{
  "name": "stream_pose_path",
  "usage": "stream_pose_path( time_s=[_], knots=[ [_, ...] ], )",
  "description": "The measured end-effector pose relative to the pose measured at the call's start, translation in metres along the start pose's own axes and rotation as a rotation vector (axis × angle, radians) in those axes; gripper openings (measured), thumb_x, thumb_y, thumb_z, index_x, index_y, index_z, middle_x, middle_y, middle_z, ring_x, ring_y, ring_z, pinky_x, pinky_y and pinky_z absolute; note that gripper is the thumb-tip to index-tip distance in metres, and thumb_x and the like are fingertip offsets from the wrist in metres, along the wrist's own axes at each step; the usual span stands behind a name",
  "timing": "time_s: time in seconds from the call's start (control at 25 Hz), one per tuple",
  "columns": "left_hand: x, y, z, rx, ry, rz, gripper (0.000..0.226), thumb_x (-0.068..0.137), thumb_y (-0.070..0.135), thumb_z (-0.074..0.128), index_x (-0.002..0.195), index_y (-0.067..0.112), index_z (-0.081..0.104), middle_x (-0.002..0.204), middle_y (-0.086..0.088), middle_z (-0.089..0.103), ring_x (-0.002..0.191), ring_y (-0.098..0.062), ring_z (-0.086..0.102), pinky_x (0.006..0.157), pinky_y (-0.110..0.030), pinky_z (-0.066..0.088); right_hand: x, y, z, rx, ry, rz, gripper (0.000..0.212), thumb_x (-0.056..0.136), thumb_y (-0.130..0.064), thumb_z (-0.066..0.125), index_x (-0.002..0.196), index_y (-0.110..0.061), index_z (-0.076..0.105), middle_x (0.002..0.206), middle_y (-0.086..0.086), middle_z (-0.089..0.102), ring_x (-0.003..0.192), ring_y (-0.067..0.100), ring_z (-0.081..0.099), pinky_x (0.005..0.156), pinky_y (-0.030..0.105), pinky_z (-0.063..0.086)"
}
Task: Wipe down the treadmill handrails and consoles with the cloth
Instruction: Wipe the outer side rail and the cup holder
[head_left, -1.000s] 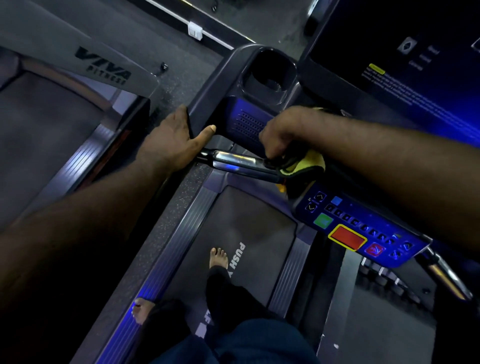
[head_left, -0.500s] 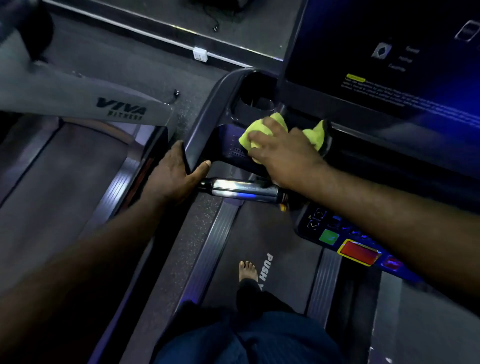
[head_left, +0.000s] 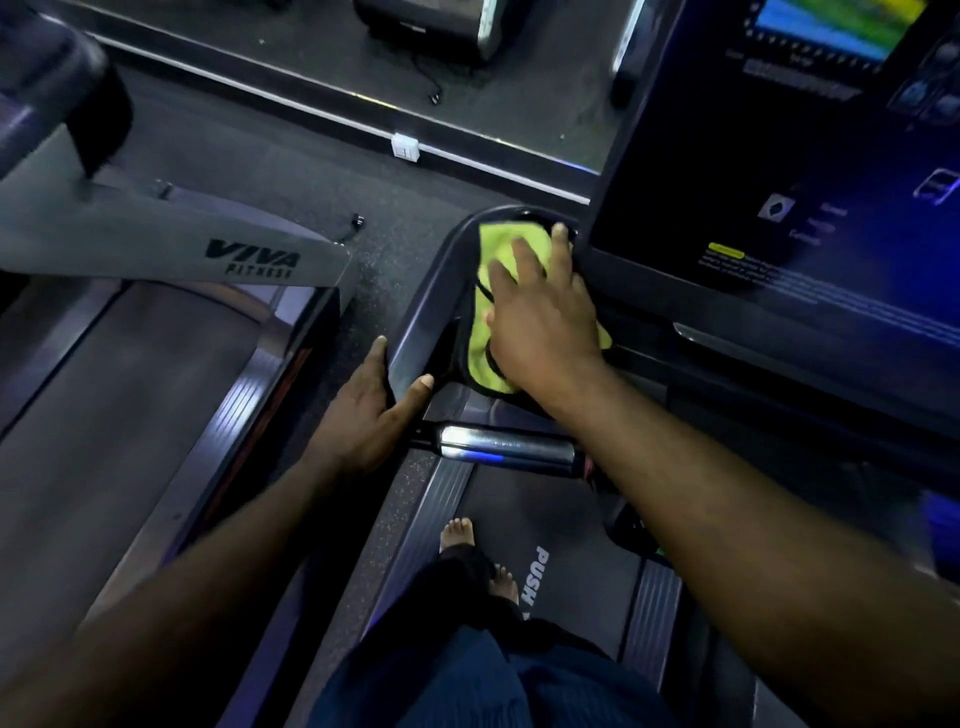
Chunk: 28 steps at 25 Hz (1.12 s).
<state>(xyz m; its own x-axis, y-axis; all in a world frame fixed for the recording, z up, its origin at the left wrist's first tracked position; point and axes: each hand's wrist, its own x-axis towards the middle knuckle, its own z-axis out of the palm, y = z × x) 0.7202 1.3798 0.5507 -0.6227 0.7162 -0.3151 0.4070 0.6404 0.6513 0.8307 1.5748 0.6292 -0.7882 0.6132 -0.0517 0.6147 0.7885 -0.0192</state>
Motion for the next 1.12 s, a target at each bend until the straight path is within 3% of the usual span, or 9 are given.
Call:
stream_pose_path(
  time_s=[0.12,0.24,0.36,0.48,0.56,0.76,0.88,0.96,1.12],
  knots=[
    [0.000,0.008,-0.009,-0.106,-0.044,-0.032,0.094,0.099,0.074,0.042,0.169,0.024,0.005,0.174,-0.004,0.020,0.159,-0.023,0.024,0.123,-0.033,0.020,0.014,0.000,0.009,-0.198,-0.234,0.069,0.119,0.072,-0.088,0.063,0.157,-0.010,0.035,0.161,0.021,0.037,0.153,0.048,0.023,0.126,0.059,0.019],
    [0.038,0.028,-0.026,-0.151,-0.037,-0.085,0.094,0.099,0.074,0.041,0.169,0.020,0.009,0.172,-0.011,0.027,0.156,-0.029,0.030,0.124,-0.040,0.023,0.024,-0.005,0.001,-0.312,-0.199,-0.044,0.075,0.077,-0.046,0.080,0.136,-0.015,0.048,0.136,0.011,0.056,0.126,0.037,0.051,0.098,0.047,0.050],
    [0.094,0.059,-0.028,-0.260,-0.031,-0.011,0.085,0.104,0.067,0.038,0.168,0.015,0.018,0.173,-0.010,0.024,0.158,-0.024,0.024,0.125,-0.037,0.018,0.040,-0.010,-0.020,-0.269,-0.221,-0.036,0.043,0.083,-0.028,0.076,0.121,-0.016,0.061,0.120,0.009,0.064,0.110,0.034,0.061,0.075,0.040,0.053],
    [0.119,0.069,-0.016,-0.291,-0.071,-0.046,0.059,0.110,0.058,0.030,0.149,0.016,0.045,0.150,-0.017,0.053,0.138,-0.035,0.050,0.101,-0.040,0.039,0.065,-0.014,-0.037,-0.022,-0.281,0.093,0.030,0.077,-0.026,0.075,0.104,-0.014,0.071,0.109,0.014,0.071,0.103,0.040,0.069,0.075,0.039,0.054],
    [0.120,0.063,-0.009,-0.294,-0.061,-0.023,0.047,0.112,0.054,0.027,0.129,0.018,0.052,0.132,-0.016,0.064,0.122,-0.036,0.059,0.089,-0.039,0.039,0.079,-0.016,-0.037,0.182,-0.255,0.295,0.030,0.071,-0.026,0.076,0.099,-0.014,0.072,0.106,0.015,0.073,0.102,0.041,0.070,0.074,0.035,0.052],
    [0.123,0.053,-0.006,-0.319,0.005,0.003,0.044,0.115,0.041,0.027,0.151,0.025,0.048,0.147,-0.014,0.058,0.136,-0.035,0.049,0.108,-0.043,0.038,0.115,-0.019,-0.016,0.679,-0.013,0.766,0.024,0.072,-0.027,0.076,0.092,-0.013,0.074,0.102,0.011,0.077,0.099,0.035,0.072,0.083,0.037,0.061],
    [0.122,0.057,-0.006,-0.263,-0.001,-0.050,0.043,0.113,0.043,0.026,0.145,0.026,0.049,0.142,-0.018,0.058,0.132,-0.040,0.050,0.106,-0.049,0.040,0.129,-0.009,-0.005,0.790,0.090,0.801,0.027,0.078,-0.017,0.072,0.105,-0.012,0.072,0.110,0.013,0.075,0.106,0.036,0.070,0.090,0.038,0.059],
    [0.124,0.058,-0.006,-0.242,0.014,-0.037,0.042,0.112,0.045,0.025,0.138,0.023,0.050,0.134,-0.021,0.062,0.124,-0.043,0.056,0.103,-0.054,0.045,0.125,-0.004,0.001,0.682,0.058,0.687,0.040,0.083,-0.014,0.070,0.123,-0.011,0.064,0.121,0.015,0.072,0.119,0.038,0.064,0.104,0.041,0.050],
    [0.125,0.059,-0.004,-0.234,0.016,-0.034,0.037,0.114,0.038,0.027,0.124,0.015,0.054,0.123,-0.024,0.066,0.113,-0.044,0.060,0.085,-0.045,0.041,0.107,-0.012,0.000,-0.294,-0.242,0.131,0.064,0.099,-0.033,0.057,0.151,0.000,0.042,0.153,0.017,0.051,0.152,0.035,0.032,0.124,0.052,0.024]
  ],
)
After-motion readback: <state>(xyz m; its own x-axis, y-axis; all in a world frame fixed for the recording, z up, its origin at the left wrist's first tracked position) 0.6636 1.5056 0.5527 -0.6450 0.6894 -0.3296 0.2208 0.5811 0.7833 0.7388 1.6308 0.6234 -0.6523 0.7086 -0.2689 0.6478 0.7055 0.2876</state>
